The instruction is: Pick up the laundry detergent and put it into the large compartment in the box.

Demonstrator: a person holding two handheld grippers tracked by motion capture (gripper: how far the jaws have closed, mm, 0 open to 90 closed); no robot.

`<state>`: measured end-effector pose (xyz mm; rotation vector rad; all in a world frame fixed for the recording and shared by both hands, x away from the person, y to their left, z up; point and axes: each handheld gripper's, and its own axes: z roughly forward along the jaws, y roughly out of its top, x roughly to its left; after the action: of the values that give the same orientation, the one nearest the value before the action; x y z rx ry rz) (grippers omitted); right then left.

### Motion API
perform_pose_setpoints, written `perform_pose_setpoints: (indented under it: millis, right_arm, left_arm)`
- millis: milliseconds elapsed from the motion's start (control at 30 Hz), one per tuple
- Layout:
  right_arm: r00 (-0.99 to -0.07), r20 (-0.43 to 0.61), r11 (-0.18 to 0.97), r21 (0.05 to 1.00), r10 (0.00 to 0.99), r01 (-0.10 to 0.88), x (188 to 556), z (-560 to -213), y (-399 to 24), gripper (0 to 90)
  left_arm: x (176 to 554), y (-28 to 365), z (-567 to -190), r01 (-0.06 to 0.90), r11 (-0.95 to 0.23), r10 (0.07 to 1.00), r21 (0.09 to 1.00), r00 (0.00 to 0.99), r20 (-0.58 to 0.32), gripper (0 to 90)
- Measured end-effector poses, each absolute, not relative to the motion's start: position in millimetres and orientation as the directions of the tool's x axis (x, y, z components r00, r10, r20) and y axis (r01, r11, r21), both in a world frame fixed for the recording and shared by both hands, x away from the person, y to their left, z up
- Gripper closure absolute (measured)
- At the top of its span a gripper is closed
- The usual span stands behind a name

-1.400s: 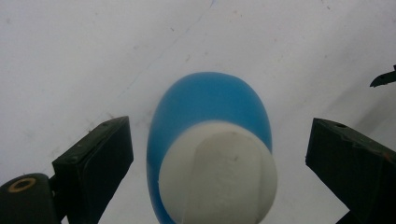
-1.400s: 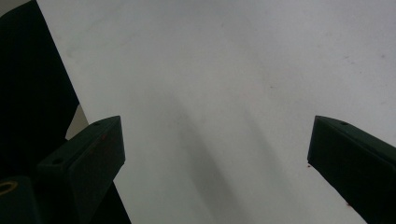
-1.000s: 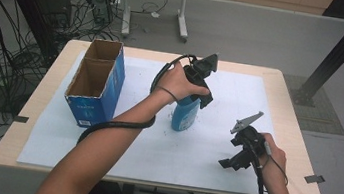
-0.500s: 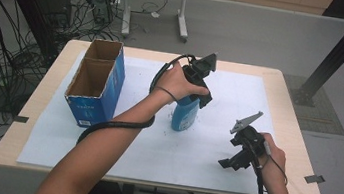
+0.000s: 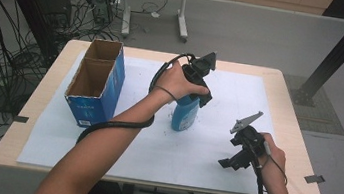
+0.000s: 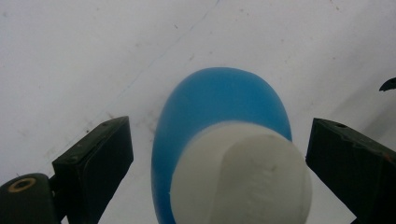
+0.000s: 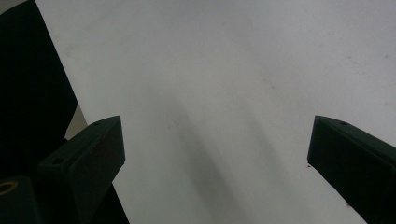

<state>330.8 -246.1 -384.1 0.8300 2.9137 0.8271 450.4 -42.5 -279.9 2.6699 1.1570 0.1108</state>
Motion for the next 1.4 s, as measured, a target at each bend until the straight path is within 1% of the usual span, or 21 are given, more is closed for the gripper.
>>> perform_pose_setpoints:
  millis: [133,500,800,1400]
  right_arm:
    - [-0.849,0.148,0.711,0.485,0.507,0.509,329.6,-383.6,-246.0,4.0]
    - [-0.861,0.138,0.723,0.488,0.490,0.490,330.7,-383.5,-246.2,4.0]
    - [-0.852,0.146,0.713,0.486,0.503,0.505,330.3,-383.1,-245.6,4.0]
    - [-0.862,0.136,0.724,0.488,0.488,0.487,331.2,-383.2,-245.2,4.0]
  left_arm:
    - [449.8,-42.3,-278.7,0.707,-0.666,0.725,0.238,0.689,-0.020,7.8]
    - [449.2,-43.7,-279.6,0.708,-0.666,0.726,0.235,0.688,-0.015,7.9]
    - [449.8,-43.8,-279.6,0.710,-0.664,0.728,0.234,0.685,-0.013,7.9]
    - [450.1,-42.8,-277.8,0.710,-0.663,0.727,0.240,0.686,-0.021,7.9]
